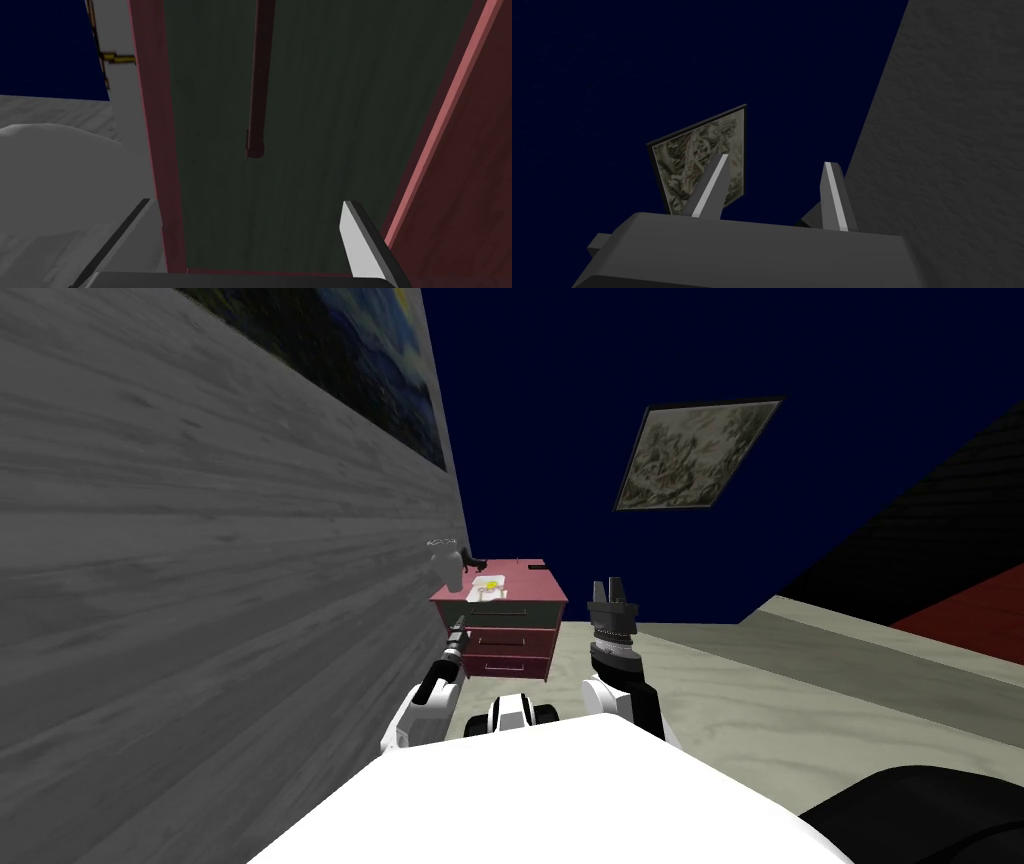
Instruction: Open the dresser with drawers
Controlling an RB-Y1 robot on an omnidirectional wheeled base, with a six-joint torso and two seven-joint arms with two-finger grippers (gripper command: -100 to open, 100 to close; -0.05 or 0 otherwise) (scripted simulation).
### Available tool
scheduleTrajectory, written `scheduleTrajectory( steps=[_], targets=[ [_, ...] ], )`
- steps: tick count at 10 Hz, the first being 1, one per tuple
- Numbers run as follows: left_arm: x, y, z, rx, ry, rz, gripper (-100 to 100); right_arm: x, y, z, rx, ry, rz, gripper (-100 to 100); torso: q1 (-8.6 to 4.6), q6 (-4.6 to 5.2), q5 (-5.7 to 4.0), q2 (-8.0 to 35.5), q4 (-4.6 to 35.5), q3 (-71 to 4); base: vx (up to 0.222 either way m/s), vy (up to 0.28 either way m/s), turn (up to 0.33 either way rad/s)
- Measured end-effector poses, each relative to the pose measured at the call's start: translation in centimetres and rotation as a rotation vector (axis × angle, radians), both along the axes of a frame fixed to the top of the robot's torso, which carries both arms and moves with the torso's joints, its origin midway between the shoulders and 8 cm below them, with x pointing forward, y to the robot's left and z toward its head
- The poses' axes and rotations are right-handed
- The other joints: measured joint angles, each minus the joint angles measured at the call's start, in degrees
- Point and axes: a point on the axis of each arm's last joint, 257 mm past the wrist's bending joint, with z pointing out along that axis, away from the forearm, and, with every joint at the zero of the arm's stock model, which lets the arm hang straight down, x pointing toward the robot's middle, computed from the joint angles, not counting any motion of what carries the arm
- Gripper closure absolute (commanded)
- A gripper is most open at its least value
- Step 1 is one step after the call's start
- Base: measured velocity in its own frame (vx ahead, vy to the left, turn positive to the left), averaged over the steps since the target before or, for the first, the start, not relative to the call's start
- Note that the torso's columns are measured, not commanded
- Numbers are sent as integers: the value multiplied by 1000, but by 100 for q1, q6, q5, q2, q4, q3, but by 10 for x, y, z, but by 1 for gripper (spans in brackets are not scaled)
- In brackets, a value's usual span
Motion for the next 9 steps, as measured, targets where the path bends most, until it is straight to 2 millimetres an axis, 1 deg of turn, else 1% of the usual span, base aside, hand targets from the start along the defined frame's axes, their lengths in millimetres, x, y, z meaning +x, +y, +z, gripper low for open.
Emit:
scheduleTrajectory(
  steps=[1,3,4,5,8,9],
  targets=[
    [1,1,1,3,3,0,-100,0,0,0,0,0,0,0,-1,0,0,26,8,17,176,-43,-9],
    [3,1,3,4,10,1,-100,0,0,0,0,0,0,0,25,-1,7,79,22,48,97,-16,-9],
    [4,1,4,6,9,2,-100,0,0,0,0,0,0,0,17,0,5,61,20,40,68,-12,2],
    [4,1,4,6,10,2,100,0,0,0,0,0,0,0,15,2,4,56,17,35,5,-2,4],
    [1,0,8,7,6,-2,100,0,0,0,0,0,0,0,19,-2,6,88,22,55,-168,19,22],
    [-1,0,6,8,12,-4,100,0,0,0,0,0,0,0,14,-2,3,67,23,42,-181,32,16]
  ],
)
